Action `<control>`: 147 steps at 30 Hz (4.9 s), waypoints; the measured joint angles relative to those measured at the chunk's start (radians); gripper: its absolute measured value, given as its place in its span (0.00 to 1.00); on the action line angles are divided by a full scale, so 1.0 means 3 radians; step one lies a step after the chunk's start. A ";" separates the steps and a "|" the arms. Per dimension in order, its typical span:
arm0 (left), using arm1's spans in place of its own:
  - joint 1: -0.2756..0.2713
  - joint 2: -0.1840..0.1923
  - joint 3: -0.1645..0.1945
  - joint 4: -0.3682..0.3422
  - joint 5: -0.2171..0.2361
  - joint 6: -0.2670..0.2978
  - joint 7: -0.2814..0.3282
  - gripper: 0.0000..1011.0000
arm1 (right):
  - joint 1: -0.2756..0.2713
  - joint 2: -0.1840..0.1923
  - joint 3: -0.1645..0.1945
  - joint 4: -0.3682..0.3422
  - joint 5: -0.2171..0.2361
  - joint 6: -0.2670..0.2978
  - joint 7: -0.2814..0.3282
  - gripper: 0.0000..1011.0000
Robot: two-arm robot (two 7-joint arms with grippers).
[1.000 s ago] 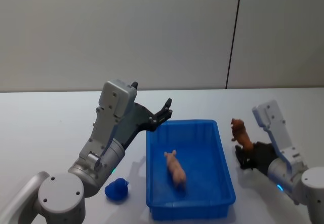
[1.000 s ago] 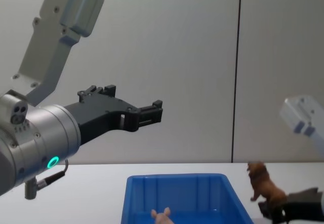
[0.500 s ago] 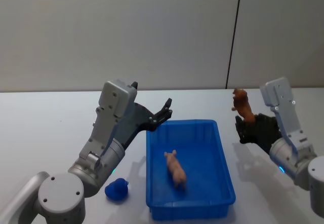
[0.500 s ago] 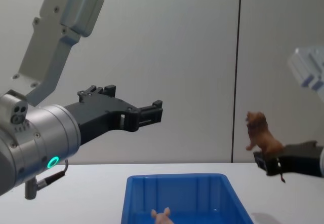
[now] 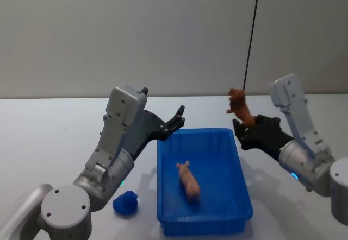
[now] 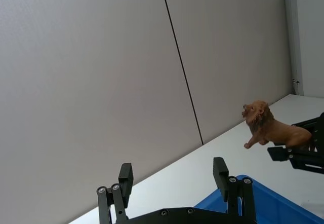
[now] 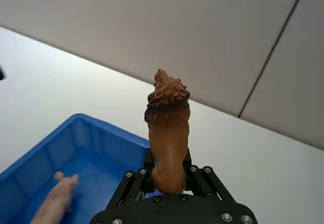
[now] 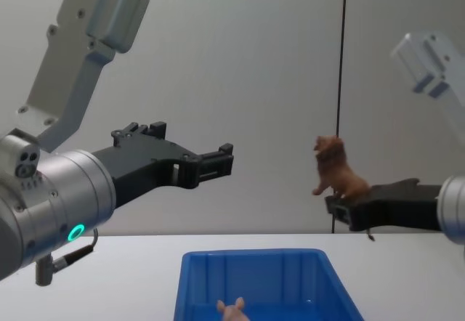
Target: Pick up the two dolls from the table and place them into the box.
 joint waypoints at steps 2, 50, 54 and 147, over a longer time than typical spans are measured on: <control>0.0000 0.0000 0.0000 0.0000 0.0000 0.0000 0.0000 0.99 | 0.0016 -0.0006 -0.0010 0.0000 0.0009 0.0047 0.0090 0.27; 0.0000 0.0000 0.0000 0.0000 0.0000 0.0000 0.0000 0.99 | 0.0205 0.0066 0.0072 0.0025 0.0351 0.0792 0.0783 0.99; 0.0000 0.0000 0.0000 0.0000 0.0000 0.0000 0.0000 0.99 | 0.0148 0.0115 0.0131 -0.0043 0.0415 0.0741 0.0634 0.99; 0.0765 0.0896 -0.0338 -0.0210 -0.0801 0.0874 -0.0750 0.99 | -0.0656 0.0654 0.0993 -0.0502 0.1017 -0.0288 -0.1413 0.99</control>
